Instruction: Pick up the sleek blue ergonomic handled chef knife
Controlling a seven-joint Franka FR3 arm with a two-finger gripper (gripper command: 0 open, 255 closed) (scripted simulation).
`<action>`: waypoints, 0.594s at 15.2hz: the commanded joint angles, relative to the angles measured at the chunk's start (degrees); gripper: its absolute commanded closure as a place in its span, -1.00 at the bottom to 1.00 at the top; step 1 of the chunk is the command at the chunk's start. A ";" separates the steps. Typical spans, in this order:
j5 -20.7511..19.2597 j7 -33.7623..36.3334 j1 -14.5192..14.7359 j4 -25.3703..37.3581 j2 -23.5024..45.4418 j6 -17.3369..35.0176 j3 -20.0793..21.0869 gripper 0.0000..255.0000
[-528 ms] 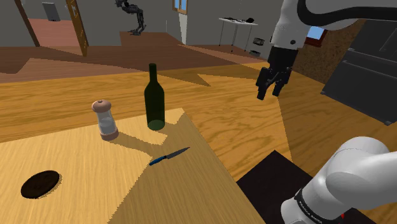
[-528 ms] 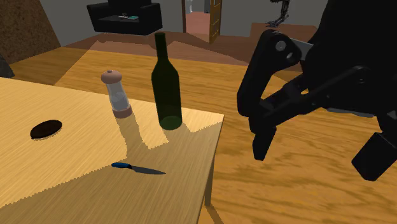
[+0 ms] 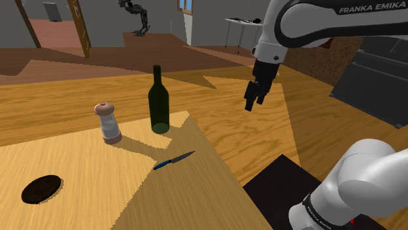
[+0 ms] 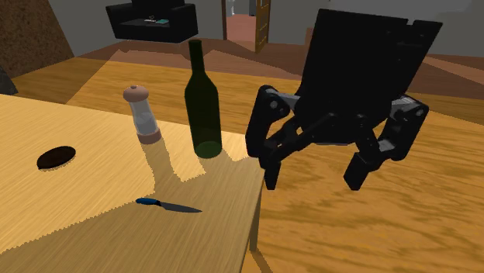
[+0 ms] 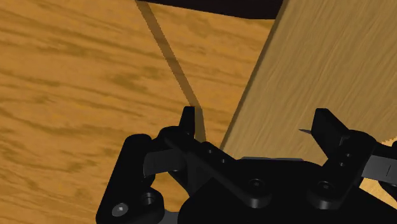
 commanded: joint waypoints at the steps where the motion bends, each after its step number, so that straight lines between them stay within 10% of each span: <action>1: 0.25 -3.45 1.58 -0.42 3.35 4.46 0.19 -1.00; 9: 1.75 -15.88 7.52 1.16 16.53 18.40 1.92 -1.00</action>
